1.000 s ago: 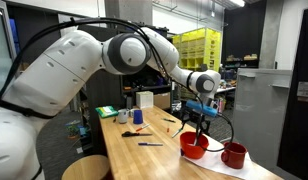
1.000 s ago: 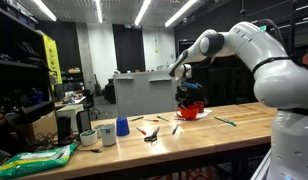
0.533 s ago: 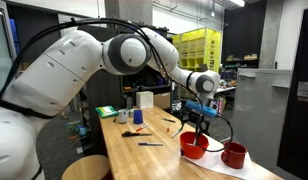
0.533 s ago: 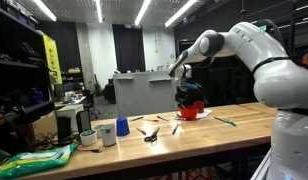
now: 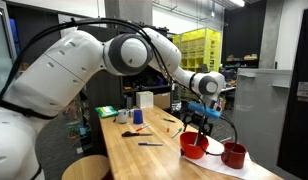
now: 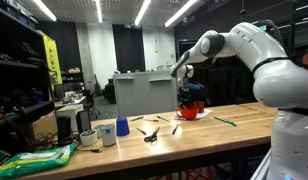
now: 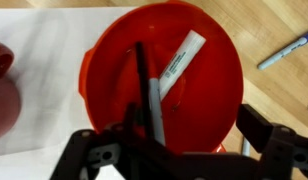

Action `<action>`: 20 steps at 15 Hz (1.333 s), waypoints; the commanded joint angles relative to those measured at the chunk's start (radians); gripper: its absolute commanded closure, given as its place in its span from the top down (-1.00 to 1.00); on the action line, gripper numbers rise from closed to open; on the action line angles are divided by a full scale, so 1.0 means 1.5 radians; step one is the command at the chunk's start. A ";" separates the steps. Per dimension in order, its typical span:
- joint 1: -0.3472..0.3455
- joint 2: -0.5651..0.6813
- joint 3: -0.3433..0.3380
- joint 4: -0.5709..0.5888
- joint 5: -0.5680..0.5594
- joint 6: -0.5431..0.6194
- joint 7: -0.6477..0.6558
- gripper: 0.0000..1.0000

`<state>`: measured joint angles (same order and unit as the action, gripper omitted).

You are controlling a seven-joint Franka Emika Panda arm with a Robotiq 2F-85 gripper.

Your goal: Take the red marker out of the red bowl and place it on the table top

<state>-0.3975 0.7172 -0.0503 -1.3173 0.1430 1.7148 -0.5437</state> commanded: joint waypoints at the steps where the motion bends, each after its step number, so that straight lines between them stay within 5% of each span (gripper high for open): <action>1: -0.011 0.013 0.003 0.019 0.011 -0.013 0.001 1.00; 2: -0.012 0.014 0.003 0.019 0.011 -0.014 0.001 1.00; 3: -0.013 0.016 0.003 0.020 0.010 -0.014 0.000 0.60; 14: -0.010 -0.007 0.008 0.007 0.006 0.002 -0.012 -0.99; 20: -0.005 -0.027 0.004 0.000 -0.001 0.008 -0.014 -0.94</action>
<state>-0.4067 0.7209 -0.0461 -1.2883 0.1430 1.7225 -0.5512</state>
